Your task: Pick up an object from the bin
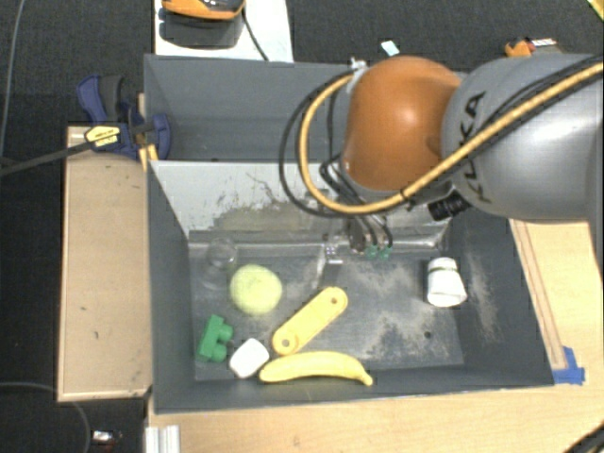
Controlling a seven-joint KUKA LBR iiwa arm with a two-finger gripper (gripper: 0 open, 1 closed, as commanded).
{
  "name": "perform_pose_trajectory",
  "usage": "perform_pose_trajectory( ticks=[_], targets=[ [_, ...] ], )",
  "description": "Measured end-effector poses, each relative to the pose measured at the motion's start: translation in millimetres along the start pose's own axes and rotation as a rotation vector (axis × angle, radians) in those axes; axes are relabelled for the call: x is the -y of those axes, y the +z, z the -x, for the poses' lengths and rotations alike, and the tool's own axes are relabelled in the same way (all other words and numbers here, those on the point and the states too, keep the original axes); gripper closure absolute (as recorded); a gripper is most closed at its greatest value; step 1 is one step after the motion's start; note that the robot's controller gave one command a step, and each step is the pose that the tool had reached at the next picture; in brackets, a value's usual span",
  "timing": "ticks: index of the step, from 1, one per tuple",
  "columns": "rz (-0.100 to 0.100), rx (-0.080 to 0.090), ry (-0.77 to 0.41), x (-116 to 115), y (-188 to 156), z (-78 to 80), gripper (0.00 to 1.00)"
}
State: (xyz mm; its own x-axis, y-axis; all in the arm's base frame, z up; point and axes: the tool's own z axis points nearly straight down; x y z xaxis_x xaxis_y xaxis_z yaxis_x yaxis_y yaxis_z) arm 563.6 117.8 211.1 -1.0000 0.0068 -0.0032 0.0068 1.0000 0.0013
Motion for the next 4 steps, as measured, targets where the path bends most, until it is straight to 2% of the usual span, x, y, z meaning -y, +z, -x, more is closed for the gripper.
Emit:
perform_pose_trajectory(
  ticks=[1, 2, 3, 4],
  targets=[
    [0.0, 0.0, 0.001, 0, 0, 0.0, 0.0],
    [0.001, 0.002, 0.037, -3, 26, -11.2, 0.0],
    [0.002, 0.005, 0.057, -18, 37, -39.0, 0.0],
    [0.001, 0.004, 0.226, 0, 61, -22.5, 0.0]
  ],
)
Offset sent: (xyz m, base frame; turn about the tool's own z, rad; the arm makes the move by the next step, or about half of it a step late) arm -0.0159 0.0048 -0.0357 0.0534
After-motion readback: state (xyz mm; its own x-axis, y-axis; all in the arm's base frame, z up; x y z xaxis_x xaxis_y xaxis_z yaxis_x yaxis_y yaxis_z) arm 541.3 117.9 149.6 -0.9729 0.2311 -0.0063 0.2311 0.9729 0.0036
